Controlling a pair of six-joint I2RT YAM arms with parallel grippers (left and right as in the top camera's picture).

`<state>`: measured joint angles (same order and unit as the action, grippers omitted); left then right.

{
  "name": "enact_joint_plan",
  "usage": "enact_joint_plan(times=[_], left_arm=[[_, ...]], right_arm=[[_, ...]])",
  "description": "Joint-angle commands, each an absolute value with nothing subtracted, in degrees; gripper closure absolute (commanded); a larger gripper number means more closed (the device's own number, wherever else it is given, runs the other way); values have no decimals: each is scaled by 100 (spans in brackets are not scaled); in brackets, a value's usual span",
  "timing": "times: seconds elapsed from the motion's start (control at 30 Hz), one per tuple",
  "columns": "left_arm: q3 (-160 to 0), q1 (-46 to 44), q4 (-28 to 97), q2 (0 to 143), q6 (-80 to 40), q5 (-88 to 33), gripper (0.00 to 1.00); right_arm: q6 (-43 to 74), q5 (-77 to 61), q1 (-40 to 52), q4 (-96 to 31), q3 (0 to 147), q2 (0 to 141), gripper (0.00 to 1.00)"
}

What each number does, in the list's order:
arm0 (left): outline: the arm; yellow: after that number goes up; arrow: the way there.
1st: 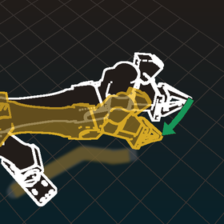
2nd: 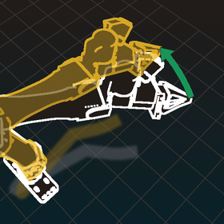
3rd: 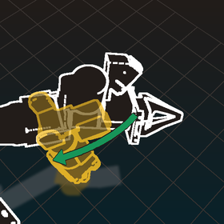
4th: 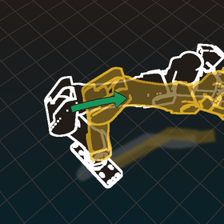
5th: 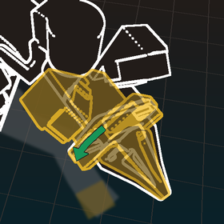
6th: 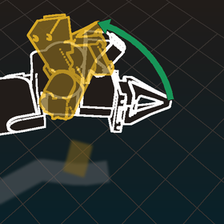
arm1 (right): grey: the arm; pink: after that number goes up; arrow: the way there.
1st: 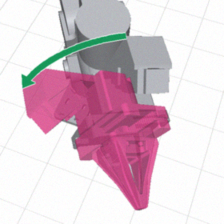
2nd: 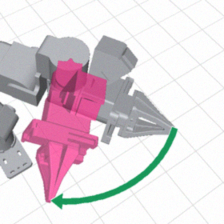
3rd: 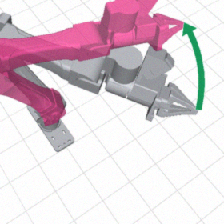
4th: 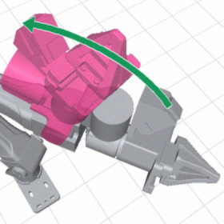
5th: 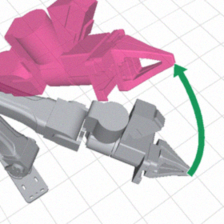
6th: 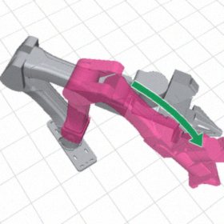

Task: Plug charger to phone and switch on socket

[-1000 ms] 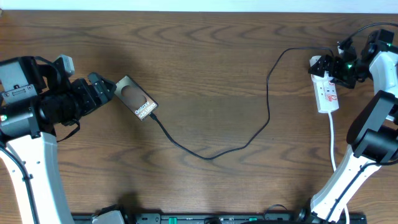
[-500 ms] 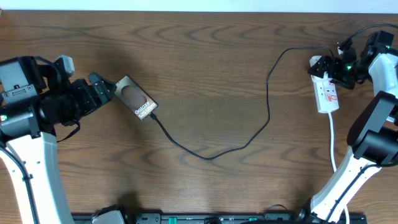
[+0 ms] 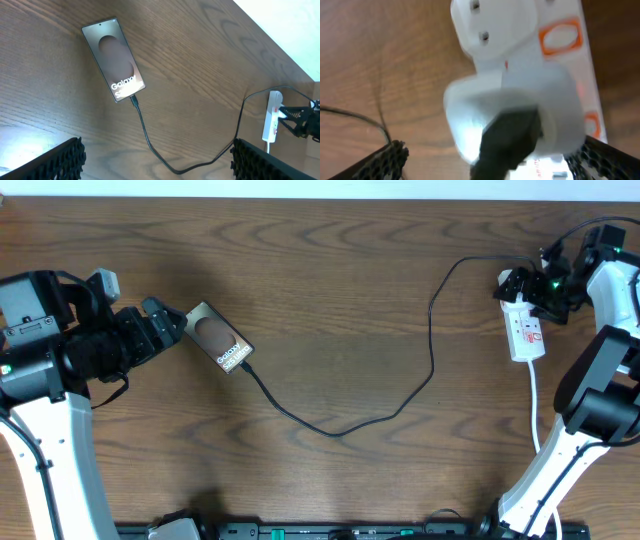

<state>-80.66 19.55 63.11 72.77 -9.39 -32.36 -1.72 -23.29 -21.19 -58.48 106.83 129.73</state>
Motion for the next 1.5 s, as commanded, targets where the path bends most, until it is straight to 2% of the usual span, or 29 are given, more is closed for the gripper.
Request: enact_joint_plan(times=[0.0,0.47,1.0,1.47], left_arm=[[-8121,1955,6335,7303,-858,-3140,8],[-8121,1955,6337,7303,-858,-3013,8],[-8121,1955,6337,7303,-858,-3013,8],[-8121,1955,6337,7303,-858,-3013,8]], right_arm=[[108,-2086,-2180,-6152,11139,13124,1],[576,-687,-2292,-8023,13299,12342,1],[644,-572,-1885,-8914,13382,9835,1],[639,-569,-1885,-8919,13375,9668,1]])
